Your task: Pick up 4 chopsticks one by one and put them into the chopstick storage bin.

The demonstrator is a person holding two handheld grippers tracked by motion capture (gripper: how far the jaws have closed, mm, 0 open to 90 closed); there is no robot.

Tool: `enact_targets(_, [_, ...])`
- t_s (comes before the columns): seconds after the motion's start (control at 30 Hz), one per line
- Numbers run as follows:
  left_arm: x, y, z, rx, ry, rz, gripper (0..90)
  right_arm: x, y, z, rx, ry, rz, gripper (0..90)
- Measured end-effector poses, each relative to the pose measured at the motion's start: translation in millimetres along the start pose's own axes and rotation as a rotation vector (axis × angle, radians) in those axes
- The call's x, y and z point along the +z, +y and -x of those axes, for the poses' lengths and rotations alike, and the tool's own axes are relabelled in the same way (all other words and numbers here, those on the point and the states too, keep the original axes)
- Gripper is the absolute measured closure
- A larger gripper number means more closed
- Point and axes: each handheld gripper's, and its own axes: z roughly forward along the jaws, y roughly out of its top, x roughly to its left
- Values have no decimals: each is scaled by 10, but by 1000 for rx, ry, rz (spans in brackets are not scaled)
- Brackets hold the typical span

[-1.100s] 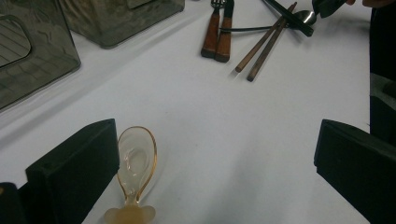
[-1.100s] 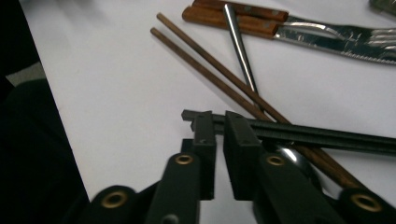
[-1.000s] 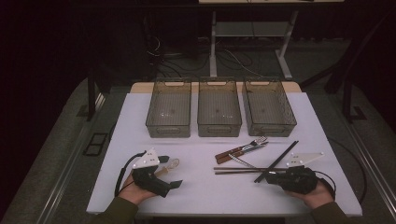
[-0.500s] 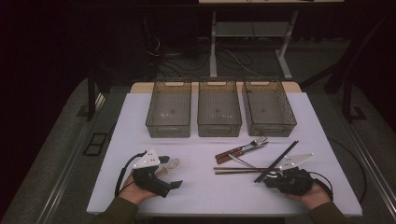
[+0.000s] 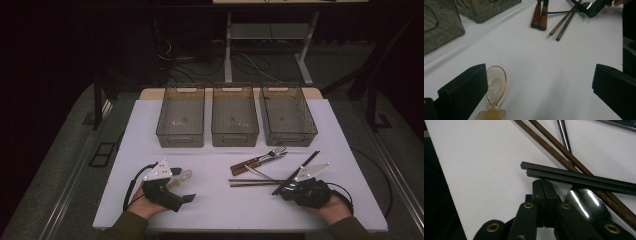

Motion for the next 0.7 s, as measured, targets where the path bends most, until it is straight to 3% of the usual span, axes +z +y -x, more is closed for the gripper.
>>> enact_targets(0.7, [8,-1,5,0,-1,-8,0,48,76,7,-7,-6,-6,897])
